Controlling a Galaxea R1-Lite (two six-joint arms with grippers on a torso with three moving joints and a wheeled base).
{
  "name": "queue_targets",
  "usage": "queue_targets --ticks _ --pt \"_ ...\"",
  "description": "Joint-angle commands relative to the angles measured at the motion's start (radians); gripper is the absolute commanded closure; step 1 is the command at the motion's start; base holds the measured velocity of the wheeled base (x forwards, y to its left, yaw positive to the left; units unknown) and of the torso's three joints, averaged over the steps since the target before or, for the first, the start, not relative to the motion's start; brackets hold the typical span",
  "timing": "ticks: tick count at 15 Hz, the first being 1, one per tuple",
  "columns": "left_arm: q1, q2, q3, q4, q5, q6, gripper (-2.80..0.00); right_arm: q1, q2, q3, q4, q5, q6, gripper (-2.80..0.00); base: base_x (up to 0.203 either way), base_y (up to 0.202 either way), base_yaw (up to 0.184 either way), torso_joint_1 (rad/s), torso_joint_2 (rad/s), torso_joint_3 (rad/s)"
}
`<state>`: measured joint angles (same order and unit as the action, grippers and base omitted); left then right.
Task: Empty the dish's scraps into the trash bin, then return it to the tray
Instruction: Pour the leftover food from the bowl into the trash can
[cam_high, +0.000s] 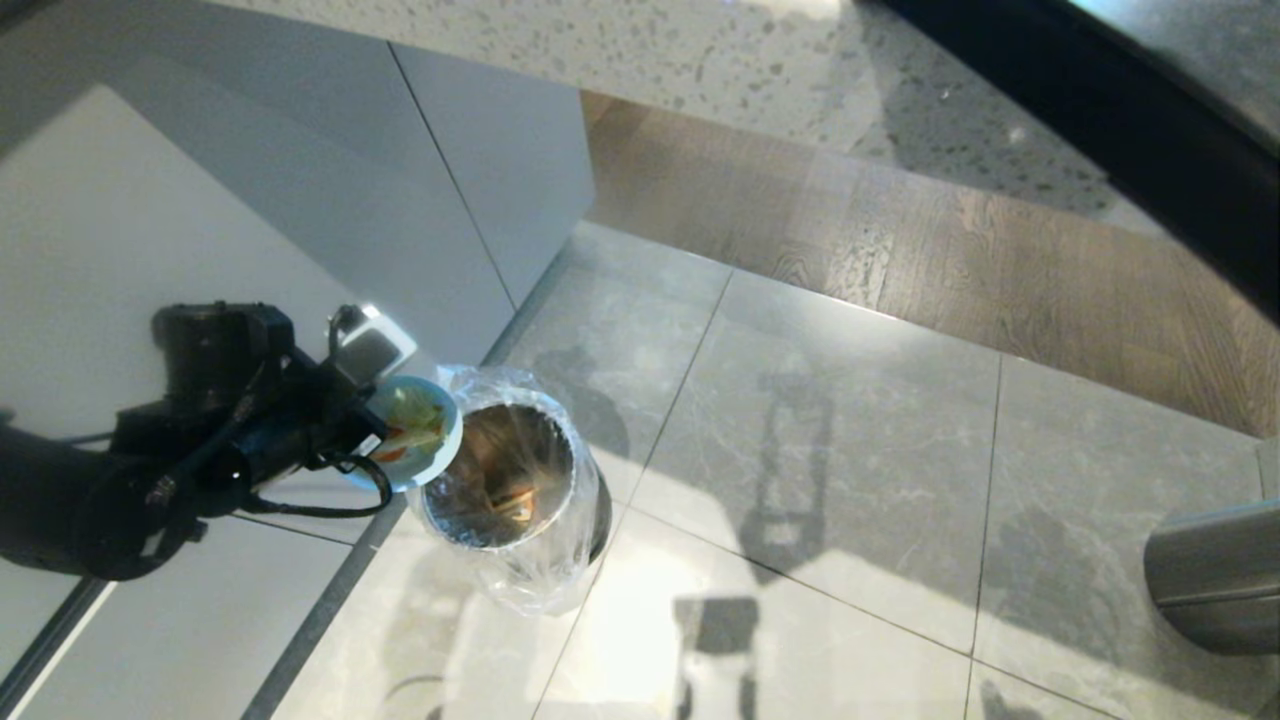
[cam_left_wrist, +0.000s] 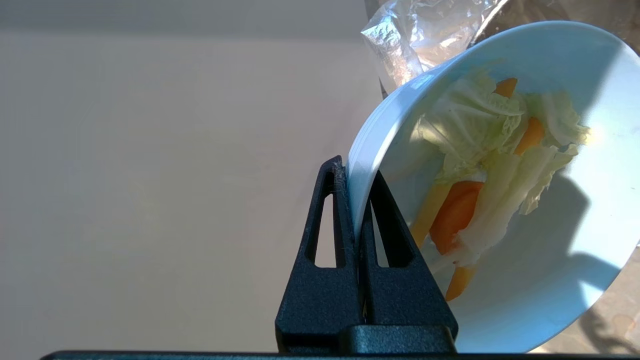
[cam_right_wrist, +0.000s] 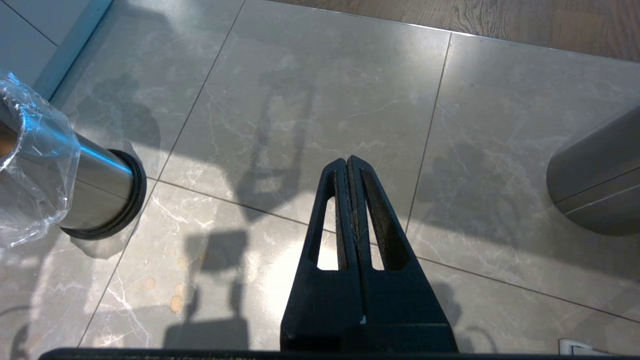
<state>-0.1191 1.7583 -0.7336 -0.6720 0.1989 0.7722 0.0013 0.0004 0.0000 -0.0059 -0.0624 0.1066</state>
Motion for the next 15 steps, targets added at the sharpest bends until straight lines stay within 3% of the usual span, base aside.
queue_targets --ticks 1,4,5,11,13,15 --pt "-0.001 0.003 -0.003 -0.006 0.005 0.006 0.00 0.000 0.000 0.000 -0.002 0.000 0.001 0.00 0.000 0.000 0.000 0.000 0.00 0.000" --pt "-0.002 0.004 -0.004 -0.013 0.005 0.014 0.00 0.000 0.000 0.000 -0.002 0.000 0.001 0.00 0.000 0.000 0.000 0.000 0.00 0.000" --pt "-0.001 0.003 -0.006 -0.017 0.005 0.046 0.00 0.000 0.000 0.000 0.000 0.000 0.001 0.00 0.000 0.000 0.000 0.000 0.00 0.000" --pt "-0.022 0.013 -0.006 -0.113 0.012 0.338 0.00 0.000 0.000 0.000 -0.001 0.000 0.001 0.00 0.000 0.000 0.000 0.000 0.00 0.000" --pt "-0.057 0.013 -0.004 -0.106 0.079 0.361 0.00 0.000 0.000 0.000 -0.002 0.000 0.001 0.00 0.000 0.000 0.000 0.000 0.00 0.000" --pt "-0.101 0.016 -0.003 -0.097 0.177 0.435 0.00 0.000 0.000 0.000 0.000 0.000 0.001 0.00 0.000 0.000 0.000 0.000 0.00 0.000"
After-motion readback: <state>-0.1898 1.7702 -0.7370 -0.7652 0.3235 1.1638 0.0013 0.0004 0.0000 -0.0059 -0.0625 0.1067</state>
